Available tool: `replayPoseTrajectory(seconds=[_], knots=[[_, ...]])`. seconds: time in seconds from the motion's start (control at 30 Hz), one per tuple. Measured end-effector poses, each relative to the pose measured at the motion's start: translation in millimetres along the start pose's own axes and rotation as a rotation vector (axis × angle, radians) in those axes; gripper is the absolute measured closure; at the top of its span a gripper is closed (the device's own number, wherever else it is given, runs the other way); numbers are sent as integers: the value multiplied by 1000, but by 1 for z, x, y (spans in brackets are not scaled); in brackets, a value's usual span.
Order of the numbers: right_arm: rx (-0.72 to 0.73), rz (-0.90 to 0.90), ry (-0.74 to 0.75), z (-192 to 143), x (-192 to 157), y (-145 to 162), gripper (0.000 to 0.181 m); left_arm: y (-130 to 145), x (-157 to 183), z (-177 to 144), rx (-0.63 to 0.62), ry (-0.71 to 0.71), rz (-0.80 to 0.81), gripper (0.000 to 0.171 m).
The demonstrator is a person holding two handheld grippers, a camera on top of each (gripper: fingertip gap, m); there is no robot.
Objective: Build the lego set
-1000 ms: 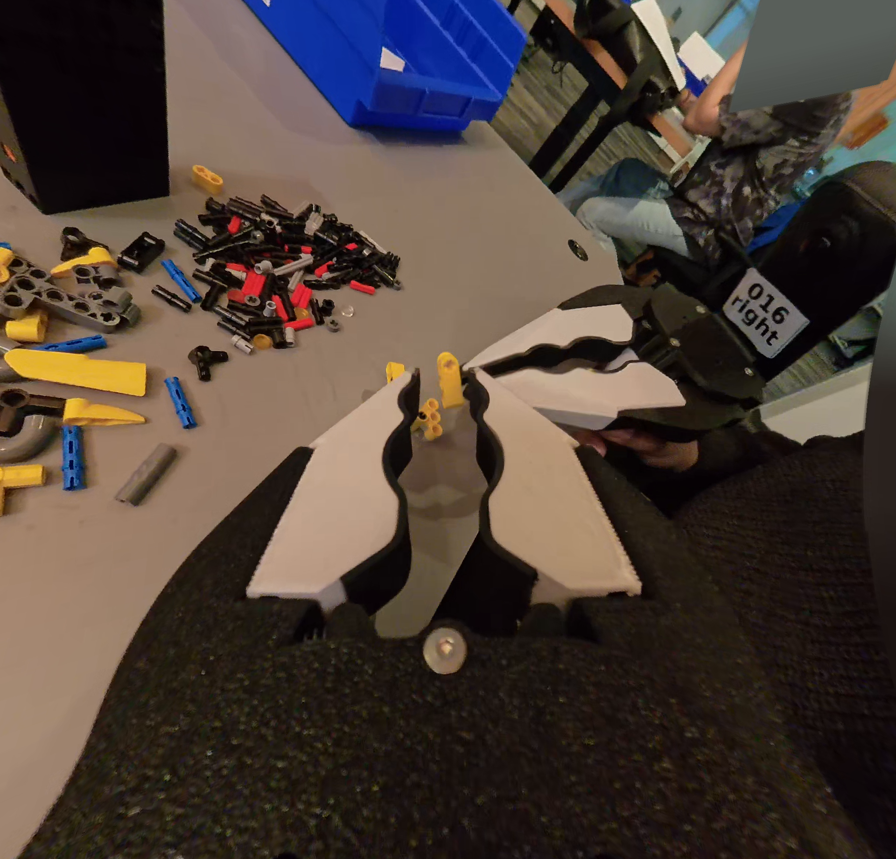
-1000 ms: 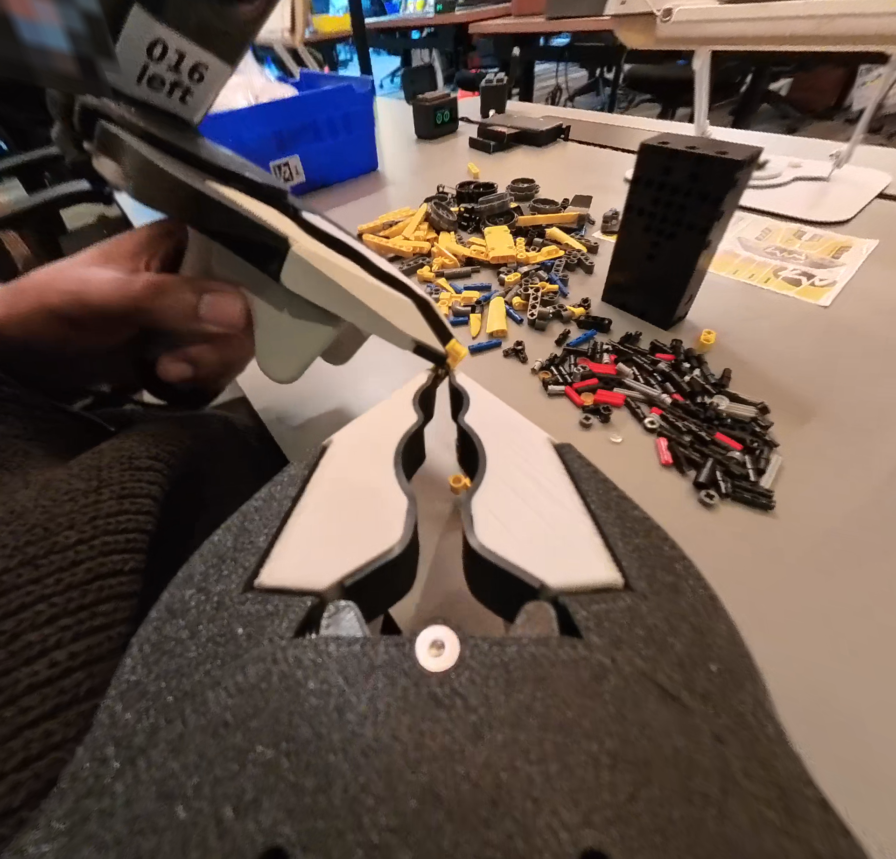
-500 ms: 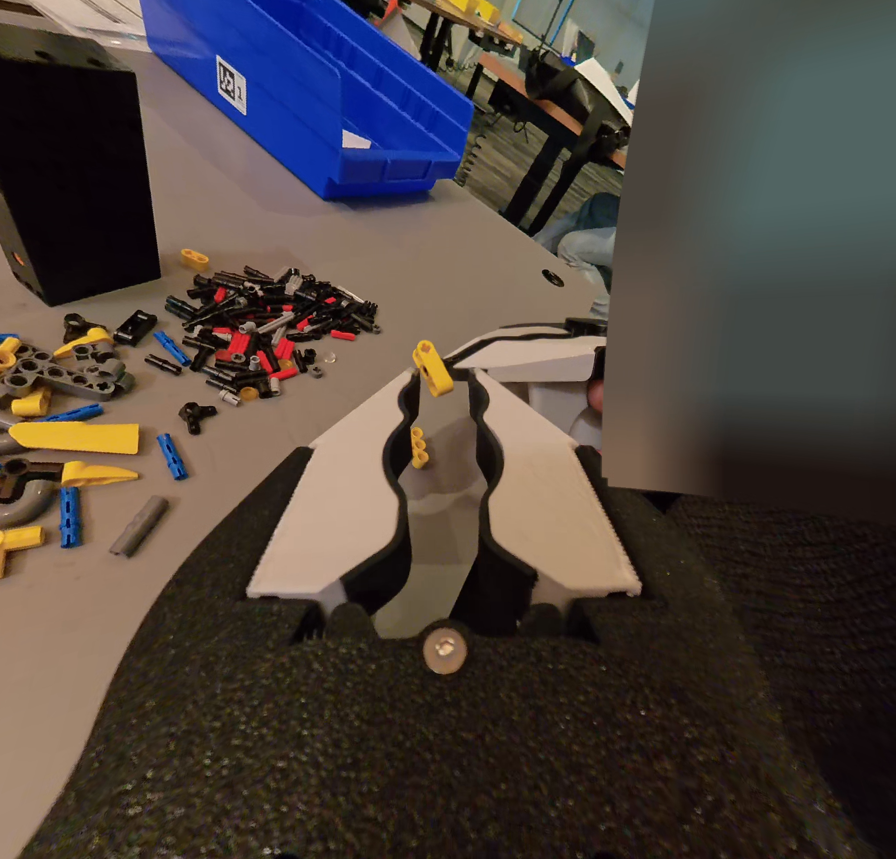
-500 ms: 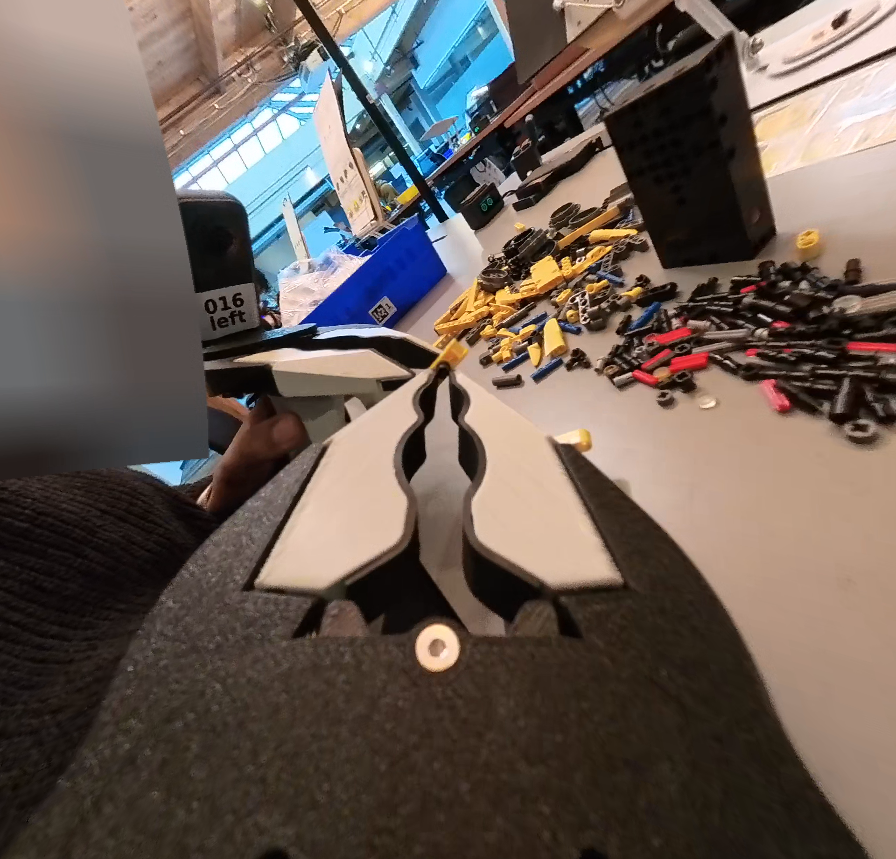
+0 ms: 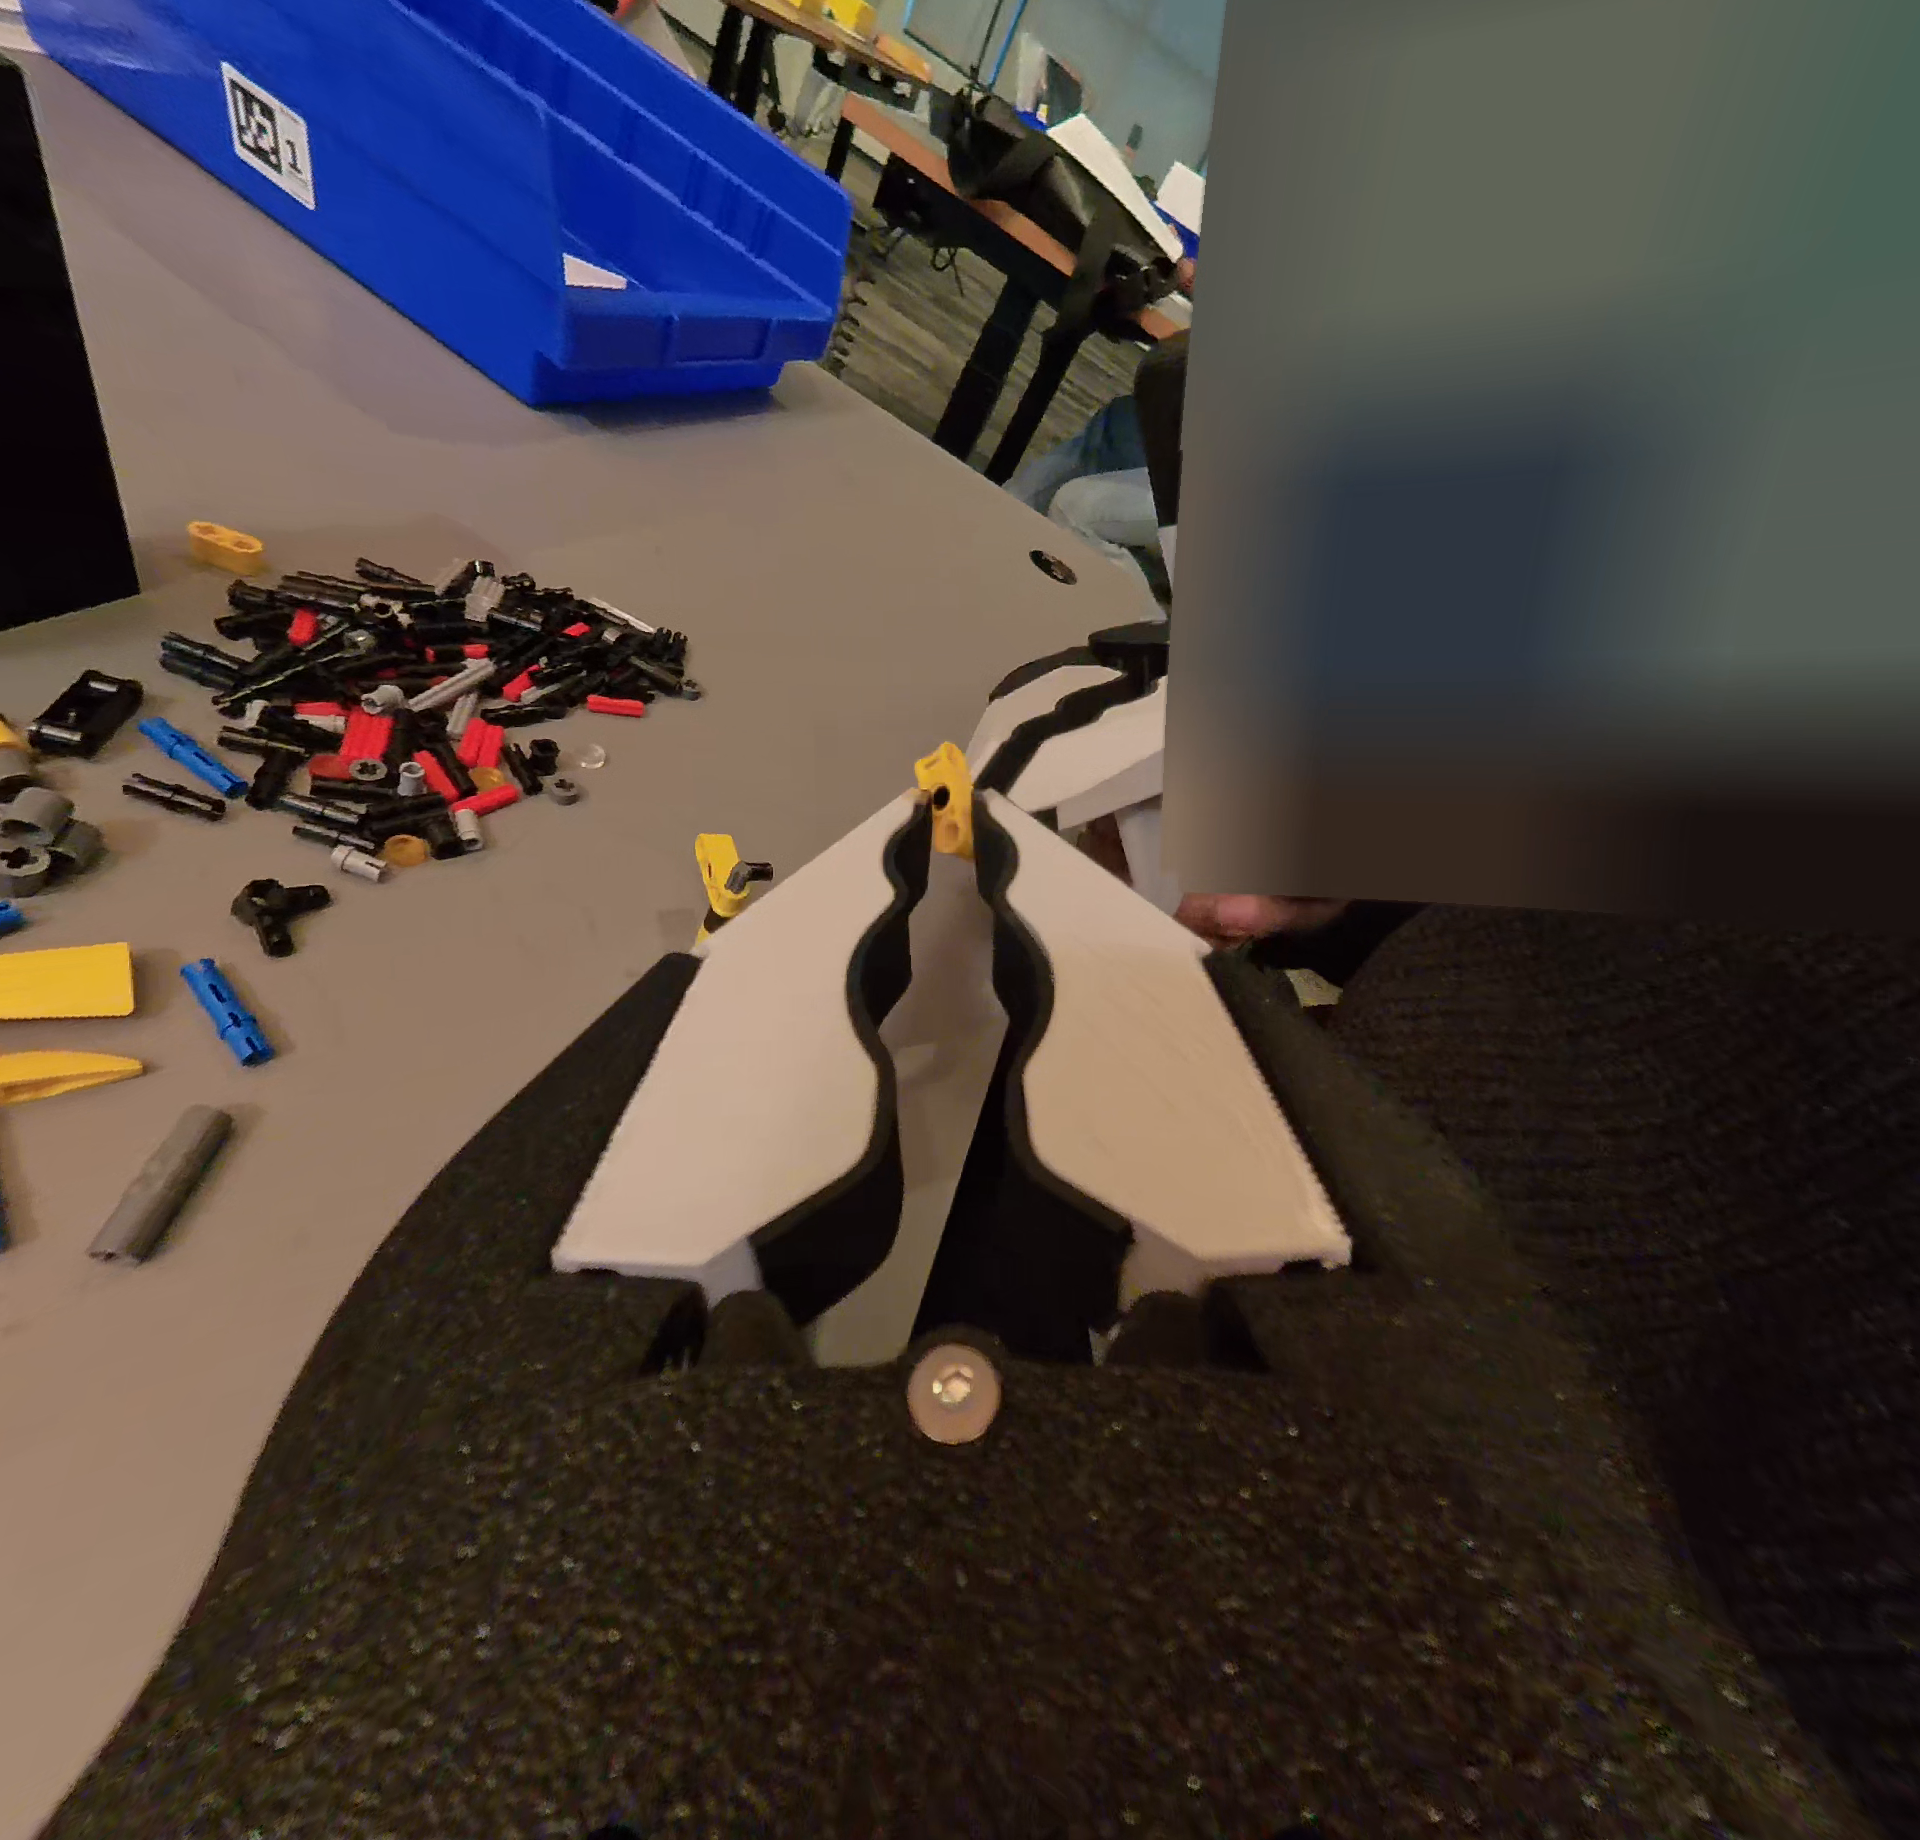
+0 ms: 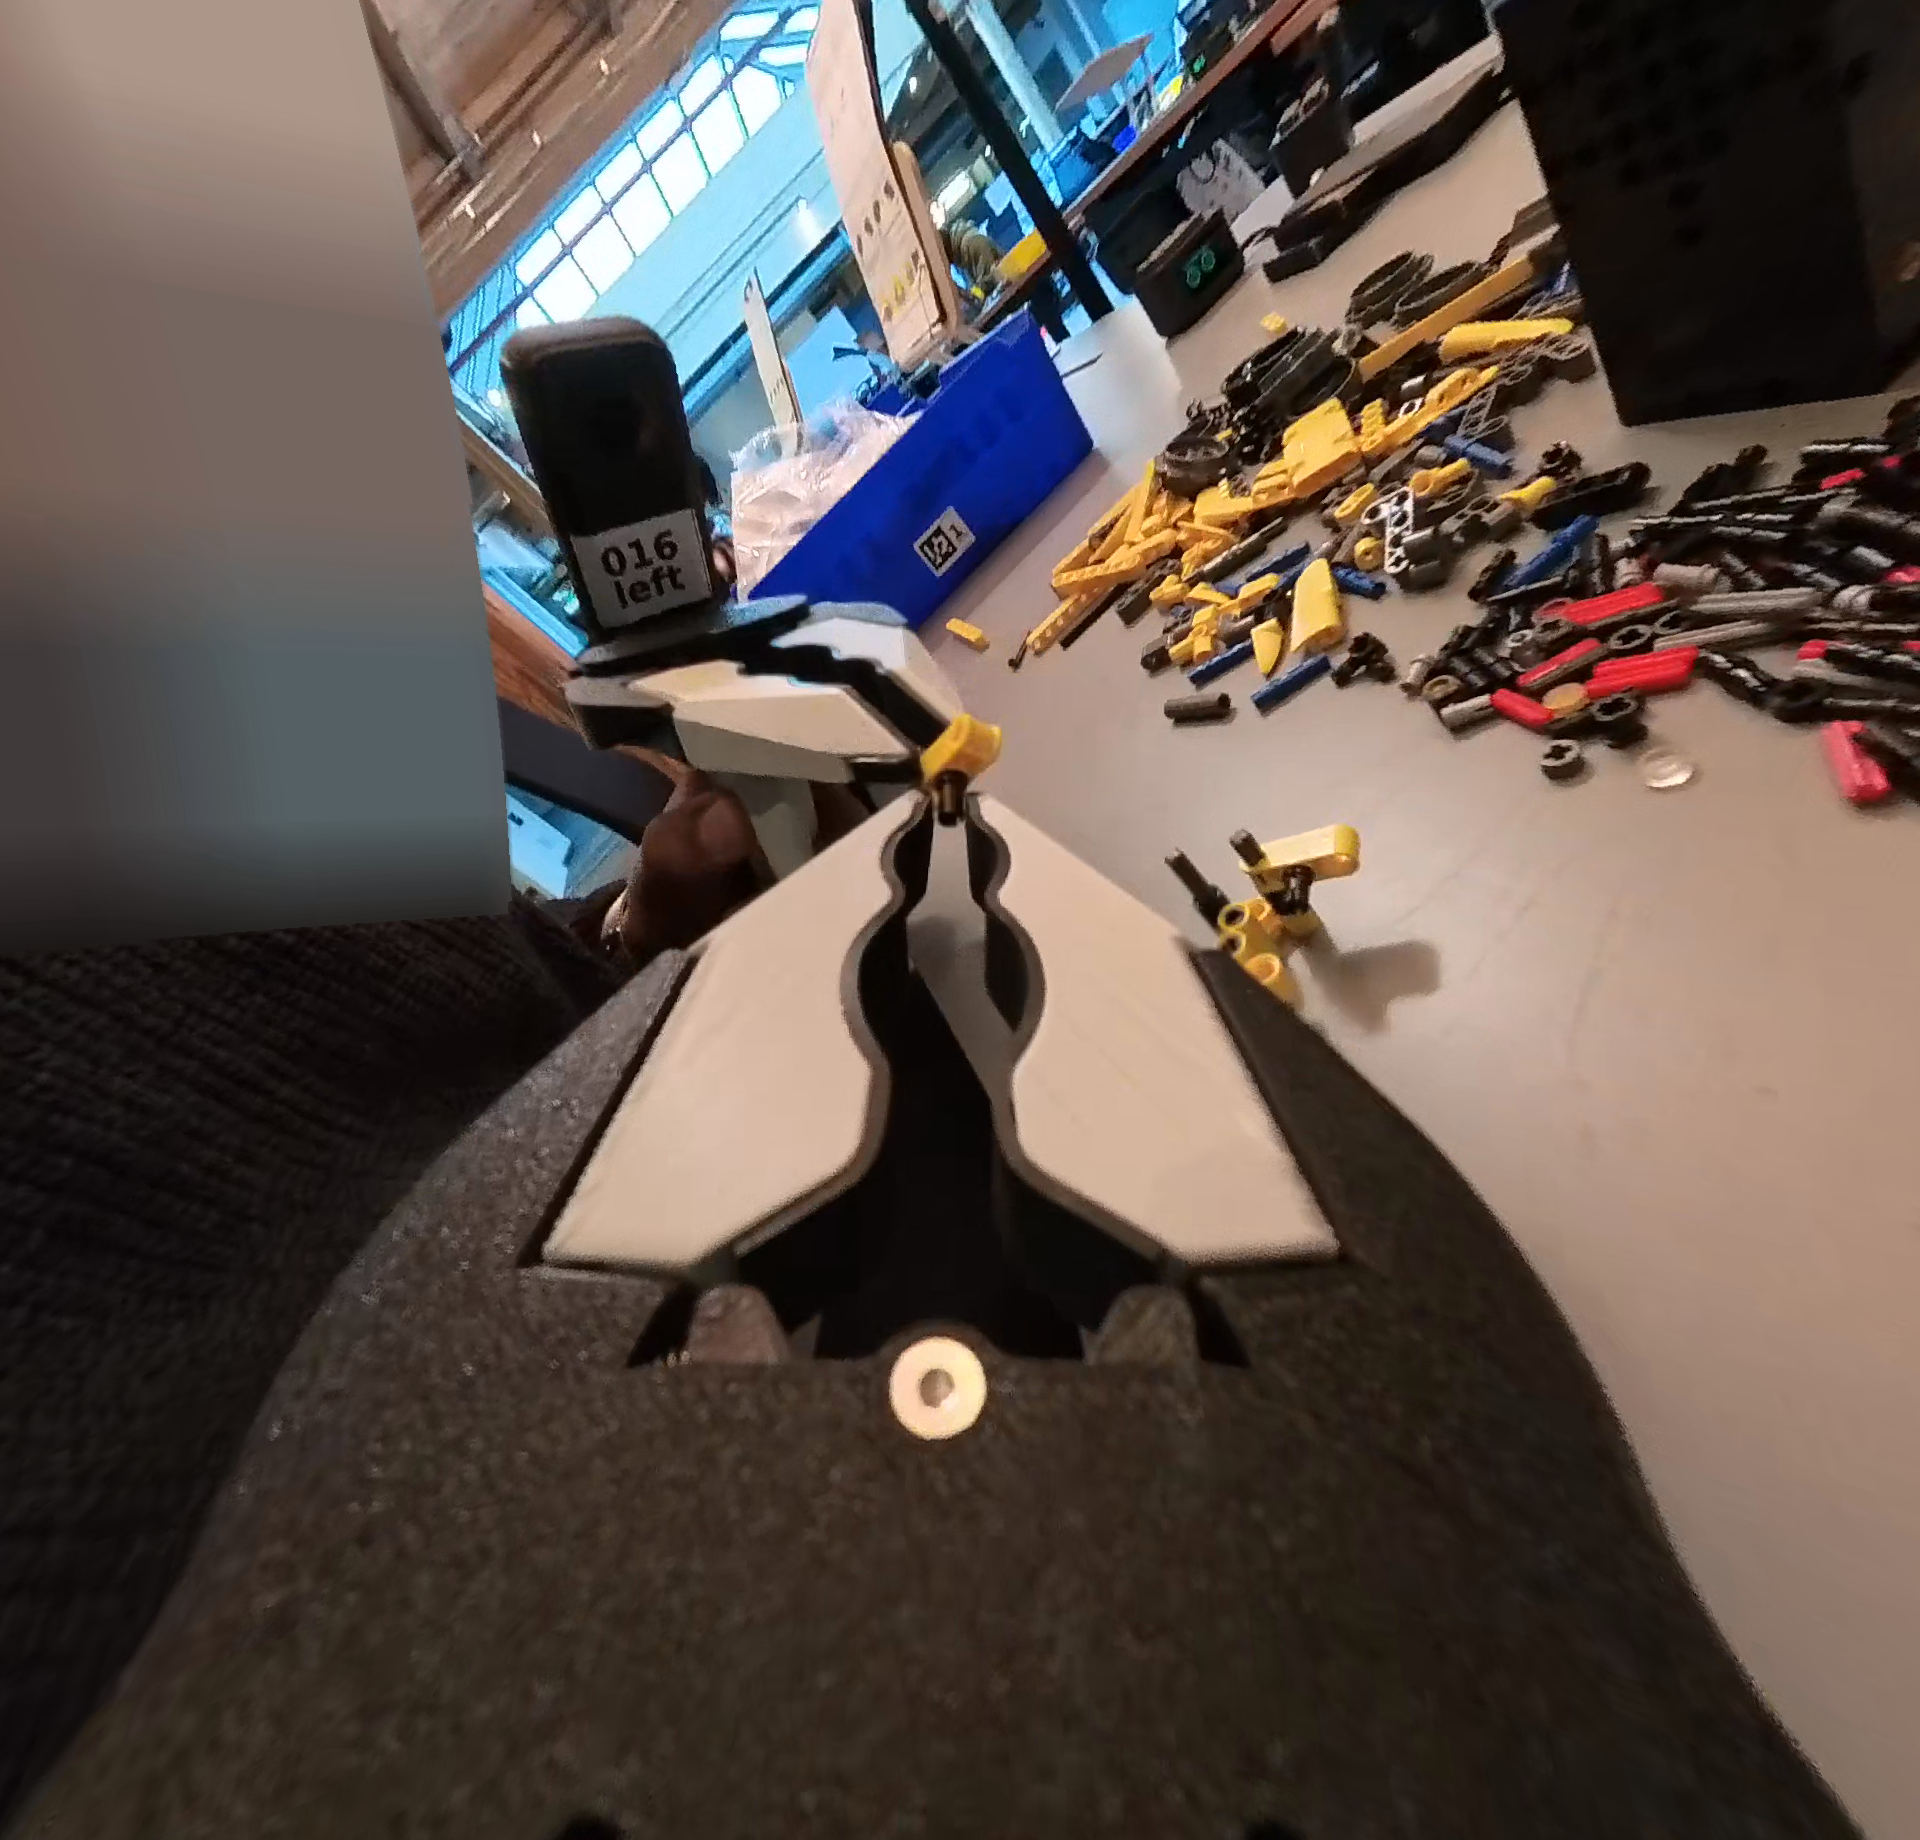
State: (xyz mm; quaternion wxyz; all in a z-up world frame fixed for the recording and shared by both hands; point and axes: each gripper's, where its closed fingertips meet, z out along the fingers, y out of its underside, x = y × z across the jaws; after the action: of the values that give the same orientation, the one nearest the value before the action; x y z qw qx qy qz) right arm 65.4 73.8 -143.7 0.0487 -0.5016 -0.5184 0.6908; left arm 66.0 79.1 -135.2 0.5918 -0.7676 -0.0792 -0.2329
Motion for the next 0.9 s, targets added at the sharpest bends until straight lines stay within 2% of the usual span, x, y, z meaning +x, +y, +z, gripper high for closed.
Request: replayPoseTrajectory(seconds=[0.23, 0.37, 0.53, 0.67, 0.9], knots=[[-32, 47, 2, 5, 4, 7, 177, 1, -2, -2, 0, 23, -22, 165], [-26, 115, 5, 3, 10, 6, 177, 1, -8, -11, 21, -11, 23, 160], [-58, 194, 22, 3, 16, 7, 177, 16, -18, -10, -89, -107, 161, 154], [-122, 255, 16, 8, 16, 13, 177, 19, -18, -3, -123, -145, 269, 154], [-150, 382, -61, 10, 12, 13, 177, 15, -17, -5, -95, -130, 284, 156]])
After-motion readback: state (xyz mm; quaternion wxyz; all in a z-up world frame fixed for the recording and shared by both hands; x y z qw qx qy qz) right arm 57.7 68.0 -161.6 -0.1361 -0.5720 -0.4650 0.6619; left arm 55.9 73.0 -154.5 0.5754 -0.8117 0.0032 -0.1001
